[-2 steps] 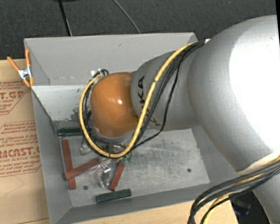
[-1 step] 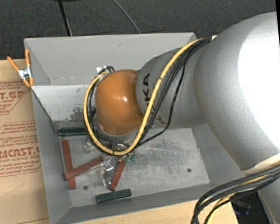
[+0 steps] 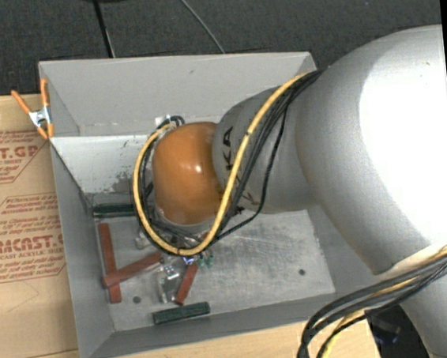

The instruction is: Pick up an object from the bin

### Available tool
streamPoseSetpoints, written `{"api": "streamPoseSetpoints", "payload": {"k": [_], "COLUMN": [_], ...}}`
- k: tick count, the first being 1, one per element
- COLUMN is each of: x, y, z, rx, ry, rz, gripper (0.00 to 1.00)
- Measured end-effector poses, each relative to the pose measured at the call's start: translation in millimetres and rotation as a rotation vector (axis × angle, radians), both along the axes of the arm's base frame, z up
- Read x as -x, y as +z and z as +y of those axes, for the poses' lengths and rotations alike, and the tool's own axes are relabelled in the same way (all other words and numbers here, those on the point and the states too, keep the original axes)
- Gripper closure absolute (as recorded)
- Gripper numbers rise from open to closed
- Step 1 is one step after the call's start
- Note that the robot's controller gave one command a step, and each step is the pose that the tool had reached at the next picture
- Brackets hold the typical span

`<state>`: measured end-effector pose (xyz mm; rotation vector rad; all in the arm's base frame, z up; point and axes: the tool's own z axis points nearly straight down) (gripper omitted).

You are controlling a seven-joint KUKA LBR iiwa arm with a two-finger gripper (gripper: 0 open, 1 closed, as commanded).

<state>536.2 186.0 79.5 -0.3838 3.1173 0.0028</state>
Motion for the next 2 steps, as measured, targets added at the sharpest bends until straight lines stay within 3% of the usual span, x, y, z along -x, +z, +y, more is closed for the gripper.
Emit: {"api": "streamPoseSetpoints", "payload": {"k": [1, 2], "x": [-14.7, -14.7], "y": [-5.5, -5.5], "z": [38.6, 38.6], "rx": [0.006, 0.006], "ry": [0.342, 0.342], "rz": [-0.001, -0.001], "gripper": [1.0, 1.0]}}
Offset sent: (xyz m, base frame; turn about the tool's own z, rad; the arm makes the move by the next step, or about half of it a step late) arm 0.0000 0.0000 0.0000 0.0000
